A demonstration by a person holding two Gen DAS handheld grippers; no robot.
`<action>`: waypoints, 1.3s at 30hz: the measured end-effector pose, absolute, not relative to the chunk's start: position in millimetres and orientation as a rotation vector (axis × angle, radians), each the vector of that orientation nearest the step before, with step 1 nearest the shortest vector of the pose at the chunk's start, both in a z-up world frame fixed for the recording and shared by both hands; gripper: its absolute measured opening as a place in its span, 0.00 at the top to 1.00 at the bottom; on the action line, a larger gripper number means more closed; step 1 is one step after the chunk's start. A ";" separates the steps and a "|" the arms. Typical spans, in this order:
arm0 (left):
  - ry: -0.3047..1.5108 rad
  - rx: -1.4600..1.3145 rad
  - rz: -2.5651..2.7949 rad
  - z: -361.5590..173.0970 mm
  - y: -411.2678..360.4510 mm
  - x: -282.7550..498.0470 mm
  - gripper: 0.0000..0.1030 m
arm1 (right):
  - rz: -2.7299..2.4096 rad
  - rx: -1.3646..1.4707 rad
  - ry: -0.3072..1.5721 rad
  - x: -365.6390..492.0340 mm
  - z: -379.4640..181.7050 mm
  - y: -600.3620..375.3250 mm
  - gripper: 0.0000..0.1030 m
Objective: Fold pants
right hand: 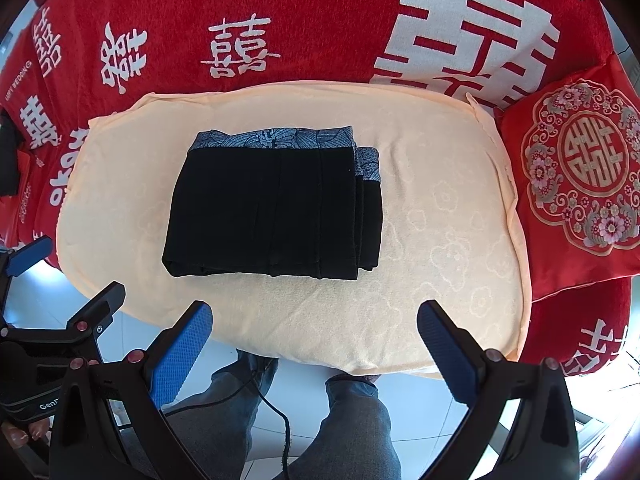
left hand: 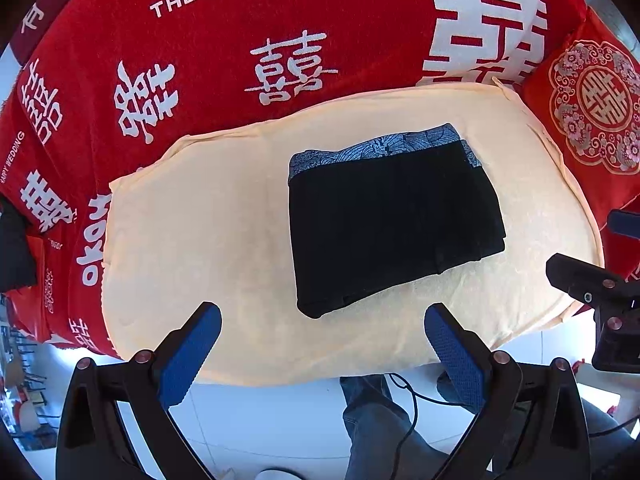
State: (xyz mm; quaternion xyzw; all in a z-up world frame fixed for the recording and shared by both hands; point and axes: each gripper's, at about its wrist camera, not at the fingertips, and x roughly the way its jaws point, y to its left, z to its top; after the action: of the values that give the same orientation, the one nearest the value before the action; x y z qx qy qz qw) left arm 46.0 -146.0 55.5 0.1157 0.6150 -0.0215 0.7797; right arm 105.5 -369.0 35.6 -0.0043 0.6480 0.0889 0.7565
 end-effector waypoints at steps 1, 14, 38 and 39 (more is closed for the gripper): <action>1.329 0.250 -0.046 55.5 -146.0 46.0 0.01 | 0.194 -0.010 1.412 105.4 35.6 -369.0 0.01; 1.329 0.253 -0.047 56.1 -146.3 46.4 0.01 | 0.194 -0.009 1.415 105.3 35.2 -369.0 0.01; 1.314 0.262 -0.071 57.5 -146.7 47.6 0.01 | 0.188 -0.020 1.426 105.0 31.8 -366.0 0.01; 1.313 0.263 -0.073 57.7 -147.2 47.5 0.01 | 0.189 -0.022 1.427 104.8 31.7 -365.7 0.01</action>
State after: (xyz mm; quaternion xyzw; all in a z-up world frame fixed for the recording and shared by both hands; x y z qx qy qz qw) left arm 47.5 -147.2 57.7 0.1220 0.6082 -0.0338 0.7836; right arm 104.8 -365.7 31.7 -0.0099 0.6533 0.0863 0.7521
